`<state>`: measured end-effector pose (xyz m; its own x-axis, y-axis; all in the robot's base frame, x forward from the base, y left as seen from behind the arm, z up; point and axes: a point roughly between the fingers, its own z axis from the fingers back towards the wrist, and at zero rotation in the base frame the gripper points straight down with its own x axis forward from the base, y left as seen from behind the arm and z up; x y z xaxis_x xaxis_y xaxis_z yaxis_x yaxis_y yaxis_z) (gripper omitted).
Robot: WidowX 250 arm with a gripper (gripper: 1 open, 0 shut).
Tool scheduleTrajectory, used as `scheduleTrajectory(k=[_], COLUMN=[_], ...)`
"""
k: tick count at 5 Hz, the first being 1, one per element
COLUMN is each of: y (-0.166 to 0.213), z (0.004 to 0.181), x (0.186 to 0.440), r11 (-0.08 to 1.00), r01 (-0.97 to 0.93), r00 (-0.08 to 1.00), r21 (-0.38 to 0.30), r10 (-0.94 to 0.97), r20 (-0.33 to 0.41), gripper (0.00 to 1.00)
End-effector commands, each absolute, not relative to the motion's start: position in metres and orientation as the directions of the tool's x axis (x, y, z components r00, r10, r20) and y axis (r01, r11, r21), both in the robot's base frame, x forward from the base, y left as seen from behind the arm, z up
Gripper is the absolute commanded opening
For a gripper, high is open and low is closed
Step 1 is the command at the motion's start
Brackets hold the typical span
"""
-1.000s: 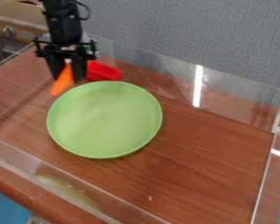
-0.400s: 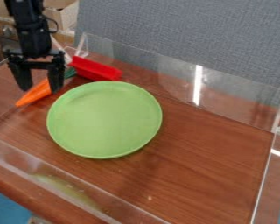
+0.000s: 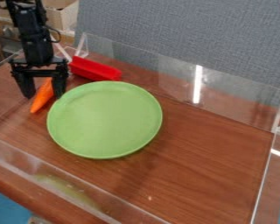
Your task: Move the carrot from the green plate to the table
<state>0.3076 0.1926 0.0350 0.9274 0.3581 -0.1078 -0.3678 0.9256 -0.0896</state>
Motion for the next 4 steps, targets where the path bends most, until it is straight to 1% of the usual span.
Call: scheduleTrajectory(k=[1, 2, 3, 4], y=[0.193, 0.193, 0.193, 0.191], z=[0.043, 0.050, 0.053, 0.056], x=[0.323, 0.326, 0.328, 0.330], r11=[0.914, 0.899, 0.884, 0.867], r01=[-0.400, -0.432, -0.464, -0.494], r00=[0.916, 0.902, 0.886, 0.869], r21=[-0.072, -0.068, -0.065, -0.061], r10=[0.397, 0.429, 0.460, 0.491], r20=[-0.053, -0.054, -0.058, -0.063], gripper=[1.00, 1.00, 1.00, 0.00])
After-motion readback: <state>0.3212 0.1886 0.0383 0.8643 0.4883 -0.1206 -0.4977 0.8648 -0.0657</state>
